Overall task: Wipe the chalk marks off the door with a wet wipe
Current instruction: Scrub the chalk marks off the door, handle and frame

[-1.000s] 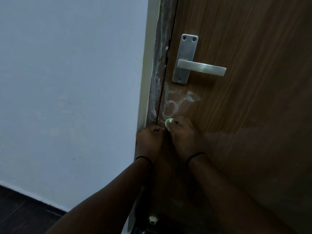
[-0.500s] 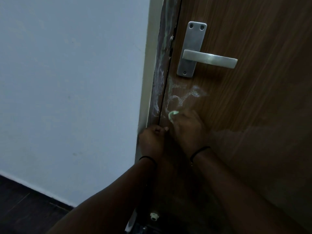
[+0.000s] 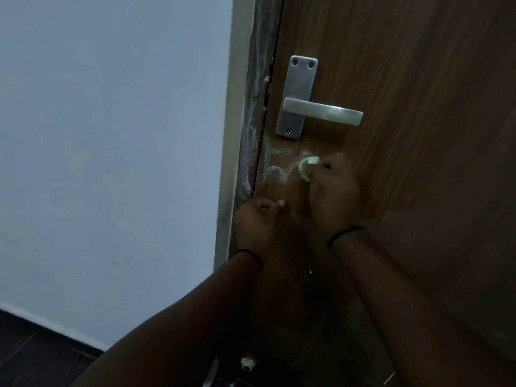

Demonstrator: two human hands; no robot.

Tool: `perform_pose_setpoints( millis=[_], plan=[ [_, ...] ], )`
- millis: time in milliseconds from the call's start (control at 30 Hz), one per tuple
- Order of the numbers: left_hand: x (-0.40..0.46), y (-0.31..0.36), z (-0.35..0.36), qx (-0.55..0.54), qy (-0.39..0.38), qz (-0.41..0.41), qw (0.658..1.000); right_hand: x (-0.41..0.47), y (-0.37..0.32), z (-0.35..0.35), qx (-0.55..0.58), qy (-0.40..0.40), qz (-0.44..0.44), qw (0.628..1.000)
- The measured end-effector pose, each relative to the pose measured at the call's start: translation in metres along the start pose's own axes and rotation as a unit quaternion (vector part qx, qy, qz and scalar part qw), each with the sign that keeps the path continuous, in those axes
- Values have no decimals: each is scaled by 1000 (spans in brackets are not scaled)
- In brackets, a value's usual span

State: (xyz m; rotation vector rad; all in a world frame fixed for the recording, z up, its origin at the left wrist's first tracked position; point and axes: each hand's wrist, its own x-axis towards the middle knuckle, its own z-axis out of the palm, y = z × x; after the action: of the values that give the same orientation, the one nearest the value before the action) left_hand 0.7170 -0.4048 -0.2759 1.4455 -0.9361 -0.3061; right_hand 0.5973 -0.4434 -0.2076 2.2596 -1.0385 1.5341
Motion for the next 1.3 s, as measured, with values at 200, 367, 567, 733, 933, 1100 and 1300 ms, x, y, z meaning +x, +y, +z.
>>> perform_pose_setpoints(
  millis=[200, 367, 567, 733, 933, 1100, 1300],
  plan=[
    [6, 5, 4, 28, 14, -3, 999, -8, 5, -21, -85, -84, -93, 988],
    [4, 3, 5, 21, 7, -23, 1000, 25, -7, -17, -106, 26, -78, 991],
    [9, -5, -1, 15, 9, -30, 999, -8, -2, -7, -95, -115, -140, 979],
    [6, -19, -11, 12, -1, -63, 998, 18, -13, 4, -113, -6, -105, 988],
    [5, -18, -24, 29, -5, -45, 999, -27, -19, 26, -115, -192, -169, 960],
    [-2, -15, -29, 46, -14, -41, 998, -5, -14, 22, -89, -55, -128, 986],
    [-1, -12, -31, 49, -18, -28, 998, -15, -28, 29, -110, -190, -169, 961]
  ],
)
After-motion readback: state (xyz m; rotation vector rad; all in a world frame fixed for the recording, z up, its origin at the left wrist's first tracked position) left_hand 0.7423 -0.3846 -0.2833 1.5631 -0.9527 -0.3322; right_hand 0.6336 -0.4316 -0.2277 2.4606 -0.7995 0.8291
